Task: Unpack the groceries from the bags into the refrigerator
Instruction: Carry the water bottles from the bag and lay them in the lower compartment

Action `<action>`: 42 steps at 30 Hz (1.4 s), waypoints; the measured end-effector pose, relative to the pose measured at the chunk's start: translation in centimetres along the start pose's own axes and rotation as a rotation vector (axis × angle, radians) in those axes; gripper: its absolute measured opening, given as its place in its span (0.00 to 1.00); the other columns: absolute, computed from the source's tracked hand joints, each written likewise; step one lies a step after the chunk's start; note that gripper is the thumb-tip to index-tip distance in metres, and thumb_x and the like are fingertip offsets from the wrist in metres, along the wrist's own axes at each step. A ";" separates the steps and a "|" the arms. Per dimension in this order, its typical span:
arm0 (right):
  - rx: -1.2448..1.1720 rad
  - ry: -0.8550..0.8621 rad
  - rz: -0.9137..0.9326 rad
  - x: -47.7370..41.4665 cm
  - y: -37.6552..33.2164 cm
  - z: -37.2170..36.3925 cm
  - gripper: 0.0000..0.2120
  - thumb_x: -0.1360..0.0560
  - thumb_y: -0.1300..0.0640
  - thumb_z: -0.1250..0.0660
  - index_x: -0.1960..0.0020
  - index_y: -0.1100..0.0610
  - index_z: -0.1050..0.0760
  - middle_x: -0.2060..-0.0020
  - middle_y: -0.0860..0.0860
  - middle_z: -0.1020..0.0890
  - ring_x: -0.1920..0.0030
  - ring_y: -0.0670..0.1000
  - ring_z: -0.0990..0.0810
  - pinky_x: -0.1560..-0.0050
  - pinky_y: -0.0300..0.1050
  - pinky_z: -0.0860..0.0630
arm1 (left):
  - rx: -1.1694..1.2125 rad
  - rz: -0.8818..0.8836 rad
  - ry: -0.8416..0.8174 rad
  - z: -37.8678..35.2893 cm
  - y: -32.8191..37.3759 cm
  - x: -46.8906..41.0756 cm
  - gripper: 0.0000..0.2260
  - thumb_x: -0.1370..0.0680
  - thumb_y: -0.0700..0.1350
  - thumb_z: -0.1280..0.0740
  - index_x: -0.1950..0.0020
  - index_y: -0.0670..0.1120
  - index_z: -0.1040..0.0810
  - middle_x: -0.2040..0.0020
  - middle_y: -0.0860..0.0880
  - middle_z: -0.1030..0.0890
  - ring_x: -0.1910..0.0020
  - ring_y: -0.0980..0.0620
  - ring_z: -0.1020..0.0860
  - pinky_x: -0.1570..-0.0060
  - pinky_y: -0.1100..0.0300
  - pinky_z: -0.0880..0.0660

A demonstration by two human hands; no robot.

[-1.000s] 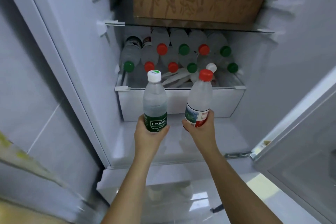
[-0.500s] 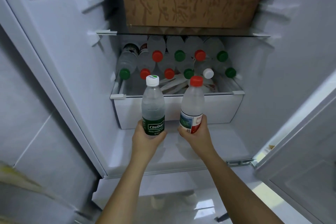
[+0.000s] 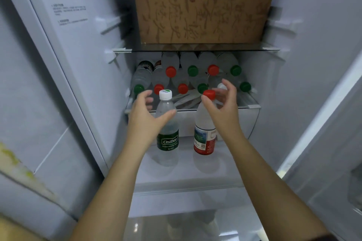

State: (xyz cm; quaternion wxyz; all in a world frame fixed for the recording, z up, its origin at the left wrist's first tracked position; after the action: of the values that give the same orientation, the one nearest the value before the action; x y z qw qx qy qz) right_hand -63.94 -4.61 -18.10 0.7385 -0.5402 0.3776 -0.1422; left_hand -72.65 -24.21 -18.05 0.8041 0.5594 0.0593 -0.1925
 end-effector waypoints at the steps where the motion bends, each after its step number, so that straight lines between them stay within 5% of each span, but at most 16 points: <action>1: 0.019 -0.041 -0.018 -0.7 -0.1 -0.5 0.27 0.25 0.53 0.29 0.30 0.48 0.37 0.45 0.44 0.24 0.43 0.41 0.24 0.41 0.36 0.28 | -0.010 -0.008 -0.010 0.0 0.6 -0.6 0.36 0.34 0.53 0.21 0.29 0.53 0.34 0.39 0.53 0.25 0.43 0.53 0.24 0.44 0.54 0.25; 6: 0.148 -0.061 -0.005 -1.6 1.5 -1.8 0.08 0.23 0.56 0.31 0.46 0.56 0.26 0.58 0.47 0.22 0.56 0.43 0.23 0.49 0.43 0.24 | -0.180 -0.013 -0.136 -0.3 2.0 -2.6 0.25 0.31 0.52 0.23 0.38 0.51 0.26 0.45 0.52 0.21 0.48 0.52 0.23 0.46 0.53 0.23; 10: 0.098 -0.049 0.020 -1.5 1.6 -1.7 0.05 0.23 0.57 0.32 0.49 0.56 0.25 0.60 0.48 0.22 0.58 0.43 0.24 0.56 0.34 0.30 | -0.275 0.030 -0.258 -0.5 2.1 -3.2 0.20 0.30 0.52 0.24 0.41 0.48 0.23 0.48 0.50 0.20 0.49 0.50 0.23 0.47 0.53 0.24; 16: 0.080 -0.033 0.020 -1.5 2.0 -1.7 0.05 0.24 0.57 0.32 0.51 0.57 0.25 0.60 0.52 0.21 0.58 0.48 0.23 0.55 0.38 0.28 | -0.215 0.042 -0.300 0.7 2.8 -2.8 0.14 0.32 0.50 0.22 0.53 0.47 0.22 0.60 0.52 0.21 0.59 0.52 0.23 0.55 0.51 0.22; 21: 0.071 -0.015 0.026 -1.6 2.1 -1.7 0.05 0.24 0.58 0.31 0.53 0.59 0.26 0.60 0.57 0.21 0.57 0.53 0.23 0.56 0.39 0.29 | -0.181 -0.028 -0.168 3.5 4.5 -1.0 0.11 0.32 0.49 0.22 0.56 0.50 0.21 0.59 0.50 0.19 0.58 0.48 0.21 0.54 0.46 0.20; 25: 0.059 -0.022 0.011 -1.5 2.3 -1.8 0.06 0.24 0.57 0.31 0.52 0.60 0.26 0.60 0.58 0.21 0.56 0.56 0.22 0.54 0.41 0.28 | -0.147 -0.191 0.028 7.2 8.7 0.5 0.10 0.31 0.50 0.23 0.53 0.54 0.20 0.55 0.57 0.18 0.54 0.55 0.20 0.56 0.62 0.26; 30: 0.038 -0.015 -0.005 -1.5 2.5 -1.8 0.06 0.24 0.57 0.31 0.52 0.59 0.25 0.59 0.57 0.21 0.55 0.57 0.21 0.52 0.45 0.25 | -0.060 -0.380 0.185 9.7 11.9 2.7 0.11 0.29 0.46 0.24 0.50 0.53 0.21 0.52 0.58 0.18 0.51 0.56 0.20 0.51 0.62 0.24; 34: 0.043 -0.017 -0.011 -1.6 2.4 -1.7 0.06 0.24 0.56 0.31 0.53 0.57 0.26 0.60 0.57 0.21 0.55 0.58 0.22 0.50 0.51 0.24 | -0.020 -0.467 0.221 8.8 11.9 3.5 0.12 0.28 0.42 0.24 0.48 0.51 0.22 0.49 0.55 0.18 0.49 0.57 0.21 0.52 0.65 0.23; 42: 0.051 -0.028 -0.029 -1.5 2.2 -1.7 0.05 0.24 0.57 0.32 0.52 0.57 0.26 0.60 0.57 0.21 0.56 0.57 0.21 0.51 0.47 0.25 | -0.112 -0.619 0.286 6.2 9.0 2.2 0.15 0.29 0.39 0.24 0.44 0.44 0.22 0.46 0.53 0.21 0.47 0.57 0.24 0.48 0.68 0.27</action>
State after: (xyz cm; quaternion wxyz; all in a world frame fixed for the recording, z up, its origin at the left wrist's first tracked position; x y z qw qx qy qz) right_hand -66.64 -4.03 -19.73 0.7551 -0.5284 0.3557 -0.1550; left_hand -67.99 -27.76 -8.58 0.7205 0.4910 0.3490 -0.3435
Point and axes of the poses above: each hand's wrist, its own x-axis away from the middle knuckle, its own z-axis out of the back of the hand, y = z × x, the point moved 3 cm from there along -x, towards the middle knuckle
